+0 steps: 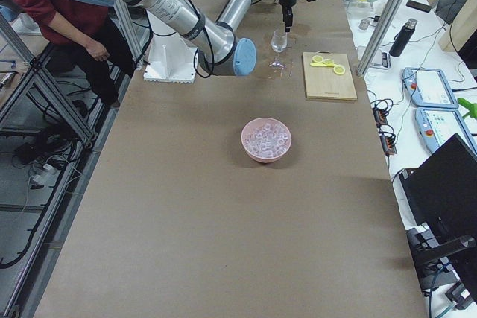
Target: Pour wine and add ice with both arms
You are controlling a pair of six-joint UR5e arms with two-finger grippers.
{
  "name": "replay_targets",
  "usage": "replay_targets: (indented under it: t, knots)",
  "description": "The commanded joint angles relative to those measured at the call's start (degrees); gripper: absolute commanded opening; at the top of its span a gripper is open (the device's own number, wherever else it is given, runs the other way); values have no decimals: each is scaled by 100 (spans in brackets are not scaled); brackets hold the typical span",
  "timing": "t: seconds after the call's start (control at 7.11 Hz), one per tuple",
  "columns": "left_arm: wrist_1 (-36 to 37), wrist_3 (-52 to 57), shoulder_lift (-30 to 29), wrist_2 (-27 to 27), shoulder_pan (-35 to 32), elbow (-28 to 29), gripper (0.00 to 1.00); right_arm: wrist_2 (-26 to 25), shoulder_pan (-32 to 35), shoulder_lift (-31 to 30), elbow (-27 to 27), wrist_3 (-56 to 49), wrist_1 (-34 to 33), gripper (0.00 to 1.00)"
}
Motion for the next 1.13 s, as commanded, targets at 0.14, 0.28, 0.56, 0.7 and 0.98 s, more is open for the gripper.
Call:
replay_targets:
  t: [0.14,0.28,0.56,0.7,0.98]
  knots:
    - [-10,49,-2,3,0,-13,62,690,1009,-1064,921,-626,13,91]
    - [-28,22,-2,3,0,-13,85,1004,1490,-1645,1300,-1283,-5,92]
    - [-46,-4,68,-58,-8,-153,99,1392,2291,-2613,1628,-2531,-13,97]
    - [-28,-22,120,-320,-8,-189,99,1490,2765,-3096,1829,-3095,-40,99]
    - [7,-92,890,-699,-52,-810,99,1482,3337,-4283,2244,-4481,-49,100]
